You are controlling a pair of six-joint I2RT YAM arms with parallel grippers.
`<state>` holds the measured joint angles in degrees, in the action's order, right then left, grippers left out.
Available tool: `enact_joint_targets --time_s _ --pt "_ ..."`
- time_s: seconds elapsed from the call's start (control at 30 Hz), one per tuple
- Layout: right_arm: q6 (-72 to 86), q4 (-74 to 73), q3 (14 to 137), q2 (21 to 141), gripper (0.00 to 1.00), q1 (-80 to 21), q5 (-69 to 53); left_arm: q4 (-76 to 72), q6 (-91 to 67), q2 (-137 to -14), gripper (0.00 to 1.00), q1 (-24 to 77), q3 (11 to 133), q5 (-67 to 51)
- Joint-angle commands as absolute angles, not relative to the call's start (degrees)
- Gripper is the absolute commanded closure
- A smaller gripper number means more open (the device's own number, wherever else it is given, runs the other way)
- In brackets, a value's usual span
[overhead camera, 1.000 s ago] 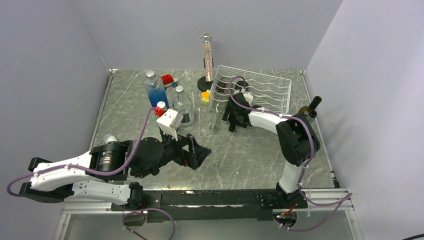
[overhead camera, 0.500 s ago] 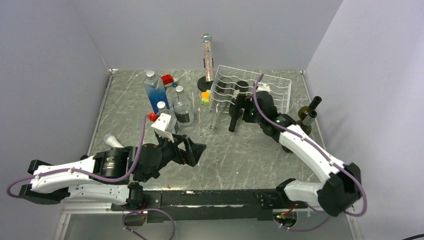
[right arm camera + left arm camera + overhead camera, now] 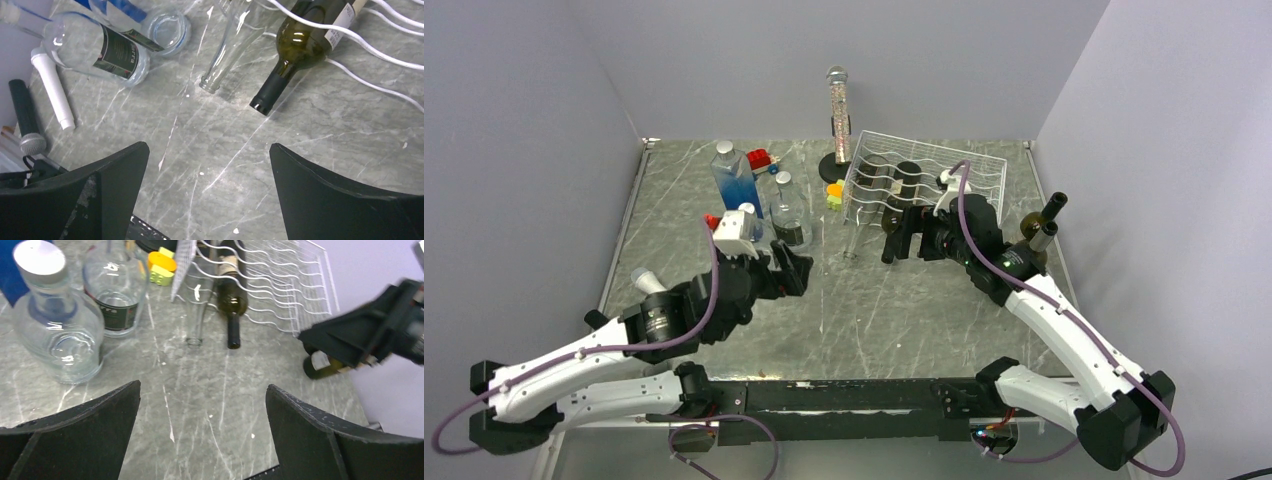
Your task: Put the wine bottle on the wine rack
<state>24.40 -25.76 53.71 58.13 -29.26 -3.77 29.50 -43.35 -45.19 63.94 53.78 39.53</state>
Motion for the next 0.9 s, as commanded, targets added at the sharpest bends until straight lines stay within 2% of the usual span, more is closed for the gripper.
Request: enact_joint_targets --time_s 0.0,0.17,0.37,0.5,0.6,0.7,0.87 --pt "22.62 -26.67 57.5 57.72 0.04 -29.27 -5.98 28.61 -43.72 -49.56 0.01 58.33 55.03 31.01" --pt "19.08 -35.11 65.18 57.42 0.05 -29.29 3.75 28.35 -40.98 -53.63 0.01 56.0 56.77 29.45" --pt "18.65 -43.51 69.8 50.78 0.03 -29.27 30.88 22.18 -35.82 -54.35 0.01 55.64 55.94 23.08" --pt "18.19 -45.59 71.66 46.2 0.01 -29.22 41.89 18.91 -34.02 -54.0 0.01 55.63 54.8 20.35" --pt "22.23 -56.52 77.69 49.72 0.01 -26.74 54.33 19.35 -33.58 -54.5 0.01 55.63 55.77 19.51" --pt "26.24 -66.53 81.24 52.64 0.01 -20.78 55.49 20.35 -32.98 -55.09 0.01 55.63 56.86 18.57" --pt "25.26 -61.6 74.39 49.54 0.04 -15.2 46.26 20.48 -32.64 -54.66 0.01 55.64 57.57 16.27"
